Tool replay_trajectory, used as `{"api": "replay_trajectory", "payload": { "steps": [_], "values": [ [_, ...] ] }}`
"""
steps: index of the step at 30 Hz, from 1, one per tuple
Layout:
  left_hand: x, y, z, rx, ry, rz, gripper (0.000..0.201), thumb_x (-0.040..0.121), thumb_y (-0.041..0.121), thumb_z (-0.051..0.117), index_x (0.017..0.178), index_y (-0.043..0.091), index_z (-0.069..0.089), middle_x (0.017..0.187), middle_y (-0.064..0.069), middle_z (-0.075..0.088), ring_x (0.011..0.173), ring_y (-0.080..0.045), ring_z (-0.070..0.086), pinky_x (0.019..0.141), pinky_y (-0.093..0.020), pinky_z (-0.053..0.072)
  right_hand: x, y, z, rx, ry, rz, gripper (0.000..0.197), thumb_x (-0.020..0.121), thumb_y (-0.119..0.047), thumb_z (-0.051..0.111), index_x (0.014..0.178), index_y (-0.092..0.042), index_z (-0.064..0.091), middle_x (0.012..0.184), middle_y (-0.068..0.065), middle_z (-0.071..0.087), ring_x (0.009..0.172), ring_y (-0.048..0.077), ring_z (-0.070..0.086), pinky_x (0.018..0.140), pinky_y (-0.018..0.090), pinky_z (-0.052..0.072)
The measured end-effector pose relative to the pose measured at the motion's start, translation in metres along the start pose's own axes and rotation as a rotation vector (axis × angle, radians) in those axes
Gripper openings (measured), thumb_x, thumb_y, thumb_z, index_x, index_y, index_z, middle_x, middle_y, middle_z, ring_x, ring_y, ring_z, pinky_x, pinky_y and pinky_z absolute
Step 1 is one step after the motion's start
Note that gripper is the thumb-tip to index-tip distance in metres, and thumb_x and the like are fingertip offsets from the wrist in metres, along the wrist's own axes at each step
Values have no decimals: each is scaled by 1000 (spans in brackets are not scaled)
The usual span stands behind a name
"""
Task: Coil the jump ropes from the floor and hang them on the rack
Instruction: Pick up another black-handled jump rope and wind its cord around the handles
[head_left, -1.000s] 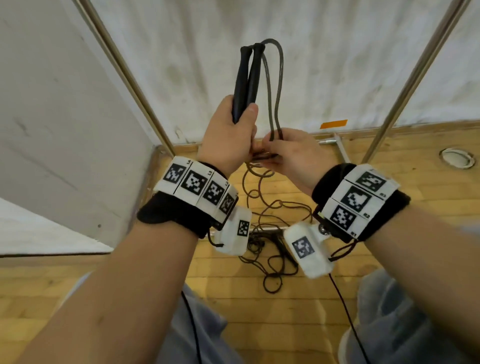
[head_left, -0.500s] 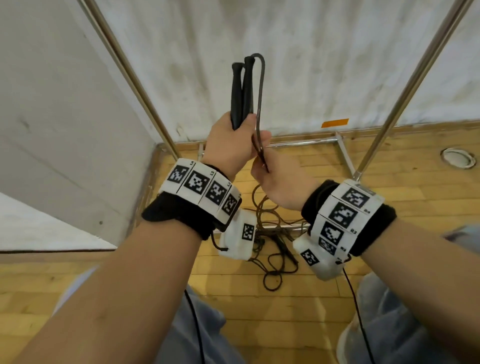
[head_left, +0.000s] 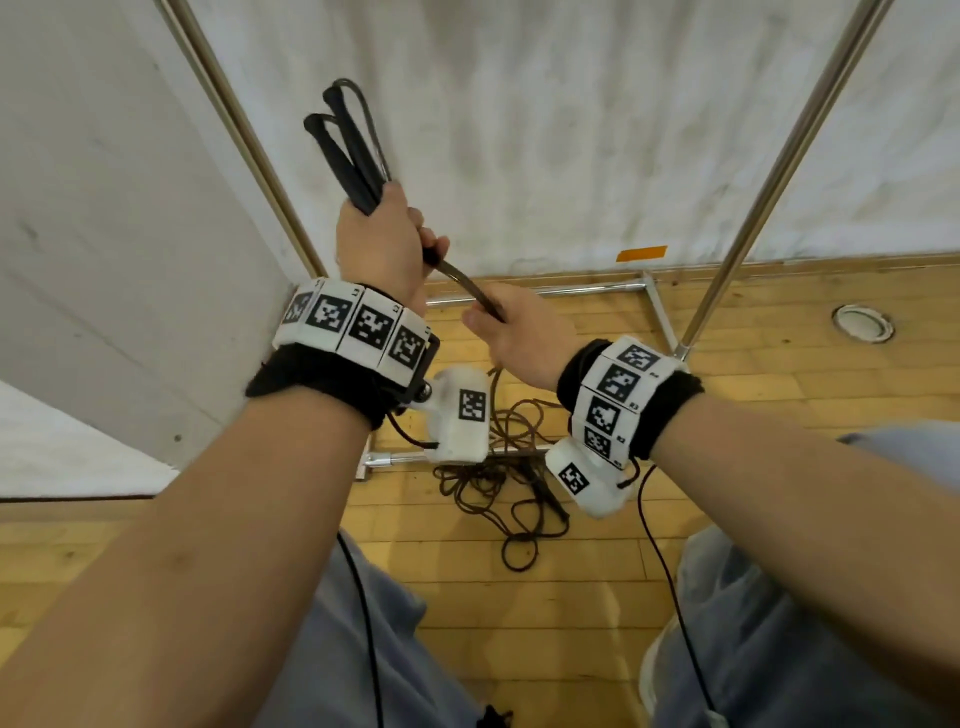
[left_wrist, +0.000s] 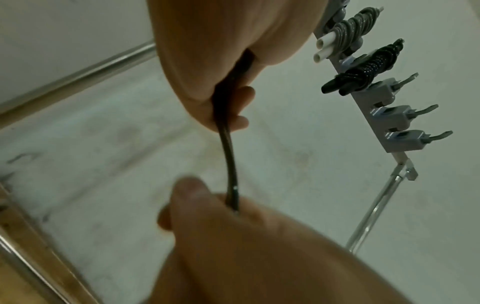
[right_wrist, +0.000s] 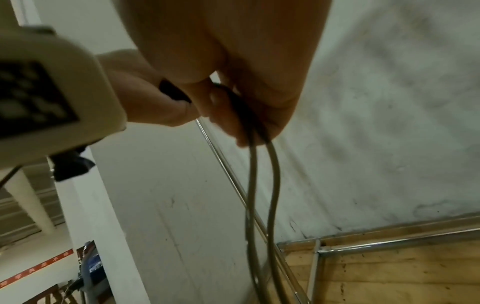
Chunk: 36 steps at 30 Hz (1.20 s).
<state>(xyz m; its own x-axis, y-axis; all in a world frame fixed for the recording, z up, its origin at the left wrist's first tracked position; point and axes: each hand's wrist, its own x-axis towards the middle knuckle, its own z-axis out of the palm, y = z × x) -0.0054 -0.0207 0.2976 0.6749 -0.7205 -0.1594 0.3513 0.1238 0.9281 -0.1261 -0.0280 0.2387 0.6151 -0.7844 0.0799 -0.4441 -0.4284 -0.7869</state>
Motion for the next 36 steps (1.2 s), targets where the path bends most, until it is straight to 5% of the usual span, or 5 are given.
{"api": "replay_trajectory", "payload": {
  "steps": [11, 16, 25, 30, 36],
  "values": [
    [31, 9, -47, 462, 275, 312, 22, 97, 19, 44, 113, 6, 51, 83, -8, 61, 59, -17, 64, 65, -36, 57, -8, 6, -22, -284, -96, -1, 38, 100, -36, 37, 77, -11, 56, 60, -4, 45, 54, 11, 41, 51, 25, 28],
    [26, -5, -62, 1388, -69, 442, 31, 100, 30, 43, 120, 8, 49, 102, -13, 62, 78, -25, 51, 67, -35, 39, -6, 4, -44, -345, 71, -86, 41, 98, -39, 40, 61, -22, 42, 59, -5, 44, 56, 11, 42, 53, 26, 29],
    [6, -29, -47, 1590, -659, 280, 81, 75, 85, 19, 90, 18, 62, 74, 2, 59, 69, -18, 58, 60, -28, 39, 4, 10, -62, -191, 333, -153, 24, 97, -31, 46, 77, -19, 54, 59, -10, 44, 56, 6, 41, 54, 15, 29],
    [-8, -52, -39, 1763, -702, 316, 11, 91, 36, 56, 90, 30, 47, 71, 8, 53, 63, -6, 51, 50, -21, 32, 10, 10, -63, -196, 380, -174, 24, 96, -33, 47, 77, -21, 55, 58, -11, 44, 54, 4, 42, 53, 11, 28],
    [-10, -53, -35, 1669, -829, 354, 26, 95, 21, 49, 118, 34, 51, 74, 12, 50, 65, -5, 48, 55, -21, 33, 21, 32, -80, -302, 369, -63, 35, 94, -43, 46, 81, -15, 64, 69, -3, 56, 63, 11, 48, 57, 22, 35]
  ]
}}
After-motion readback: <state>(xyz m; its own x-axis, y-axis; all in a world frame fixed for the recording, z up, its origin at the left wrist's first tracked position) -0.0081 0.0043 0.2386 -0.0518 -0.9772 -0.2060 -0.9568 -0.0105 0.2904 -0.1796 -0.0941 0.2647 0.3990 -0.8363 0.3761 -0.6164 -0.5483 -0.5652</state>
